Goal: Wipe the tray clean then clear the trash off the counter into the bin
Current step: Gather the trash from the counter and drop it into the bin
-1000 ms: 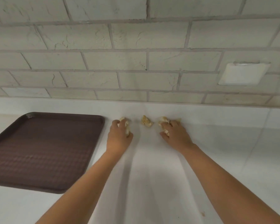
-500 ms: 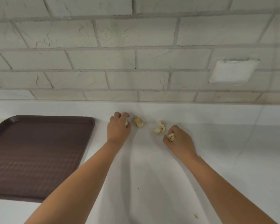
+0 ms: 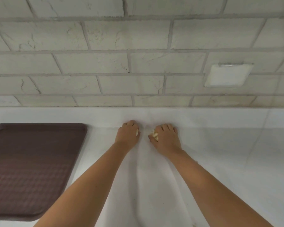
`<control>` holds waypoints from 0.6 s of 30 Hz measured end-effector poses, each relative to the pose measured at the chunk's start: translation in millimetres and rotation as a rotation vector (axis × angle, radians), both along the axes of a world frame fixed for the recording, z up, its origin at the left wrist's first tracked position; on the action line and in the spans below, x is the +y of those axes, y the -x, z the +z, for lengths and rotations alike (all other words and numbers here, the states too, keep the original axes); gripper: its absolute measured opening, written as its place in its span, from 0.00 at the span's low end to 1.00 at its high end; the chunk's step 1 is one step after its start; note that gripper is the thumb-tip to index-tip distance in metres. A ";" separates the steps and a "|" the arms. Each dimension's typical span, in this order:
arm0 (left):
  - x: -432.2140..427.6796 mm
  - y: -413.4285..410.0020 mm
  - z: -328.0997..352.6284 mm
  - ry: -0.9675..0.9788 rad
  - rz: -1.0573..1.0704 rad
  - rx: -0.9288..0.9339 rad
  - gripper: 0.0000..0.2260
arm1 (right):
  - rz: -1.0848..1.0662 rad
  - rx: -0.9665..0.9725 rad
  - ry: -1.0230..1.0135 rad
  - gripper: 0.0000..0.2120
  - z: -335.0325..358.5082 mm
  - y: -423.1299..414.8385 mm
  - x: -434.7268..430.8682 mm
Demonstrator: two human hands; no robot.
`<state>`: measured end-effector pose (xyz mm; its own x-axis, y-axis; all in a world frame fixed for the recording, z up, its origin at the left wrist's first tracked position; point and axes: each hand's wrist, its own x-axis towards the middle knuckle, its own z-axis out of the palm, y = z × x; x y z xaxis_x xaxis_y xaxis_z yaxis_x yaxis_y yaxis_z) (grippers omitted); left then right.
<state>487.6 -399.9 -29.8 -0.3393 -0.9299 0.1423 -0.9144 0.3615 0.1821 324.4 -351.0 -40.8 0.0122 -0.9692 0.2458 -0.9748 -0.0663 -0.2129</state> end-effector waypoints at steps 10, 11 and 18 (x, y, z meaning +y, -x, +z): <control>43.8 -23.6 -0.1 -0.040 0.029 0.000 0.12 | 0.018 -0.037 -0.142 0.18 10.0 12.8 15.2; 51.9 -26.9 -1.1 -0.046 0.036 0.009 0.11 | 0.011 -0.027 -0.163 0.18 10.4 13.0 21.1; 130.1 -32.8 -8.1 0.006 0.013 0.180 0.03 | 0.030 -0.101 -0.173 0.17 9.6 6.5 112.9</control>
<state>520.4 -269.8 -37.9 -0.2955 -0.9331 0.2050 -0.8721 0.3511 0.3409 317.9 -238.1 -31.2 0.0259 -0.9967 0.0767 -0.9461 -0.0492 -0.3202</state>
